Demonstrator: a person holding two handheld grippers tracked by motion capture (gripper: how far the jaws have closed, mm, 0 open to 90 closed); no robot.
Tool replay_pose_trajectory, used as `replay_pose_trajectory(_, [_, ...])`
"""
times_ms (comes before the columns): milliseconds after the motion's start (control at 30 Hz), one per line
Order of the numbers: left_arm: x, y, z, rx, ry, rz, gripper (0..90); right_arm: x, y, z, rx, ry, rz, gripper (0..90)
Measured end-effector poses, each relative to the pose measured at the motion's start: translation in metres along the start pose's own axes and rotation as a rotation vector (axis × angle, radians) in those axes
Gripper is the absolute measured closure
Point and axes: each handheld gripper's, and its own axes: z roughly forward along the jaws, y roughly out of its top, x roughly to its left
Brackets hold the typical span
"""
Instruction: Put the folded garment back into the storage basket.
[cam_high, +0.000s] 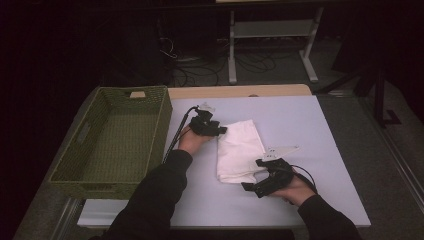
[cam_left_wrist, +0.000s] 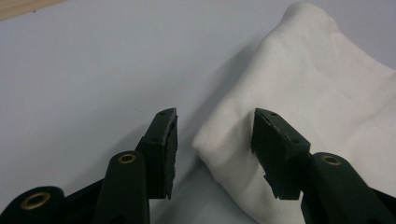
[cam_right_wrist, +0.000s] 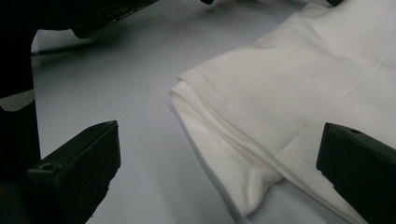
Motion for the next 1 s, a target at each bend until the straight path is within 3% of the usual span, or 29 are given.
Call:
replay_pose_trajectory(233, [0.0,-0.004,0.0049,0.003,0.0,-0.018,51.9,0.0004,0.0,0.0001,0.0,-0.001,-0.002,0.0])
replay_pose_trajectory(500, [0.0063,-0.0085,0.0064,-0.005,-0.058,-0.066,55.3,0.0004,0.0,0.0001,0.0,-0.001,-0.001,0.0])
replay_pose_trajectory(600, [0.0059,-0.0083,0.0067,-0.001,-0.076,-0.067,63.0,0.0,-0.0002,-0.0003,0.001,-0.001,0.0,0.0])
replay_pose_trajectory(700, [0.0062,-0.0086,0.0068,0.0,-0.089,-0.08,65.2,0.0,-0.0006,-0.0005,0.004,-0.002,-0.002,0.0])
replay_pose_trajectory(1000, [-0.0033,-0.0038,0.0054,0.029,-0.048,-0.024,76.4,-0.0007,-0.0018,-0.0012,0.014,-0.005,-0.009,0.0])
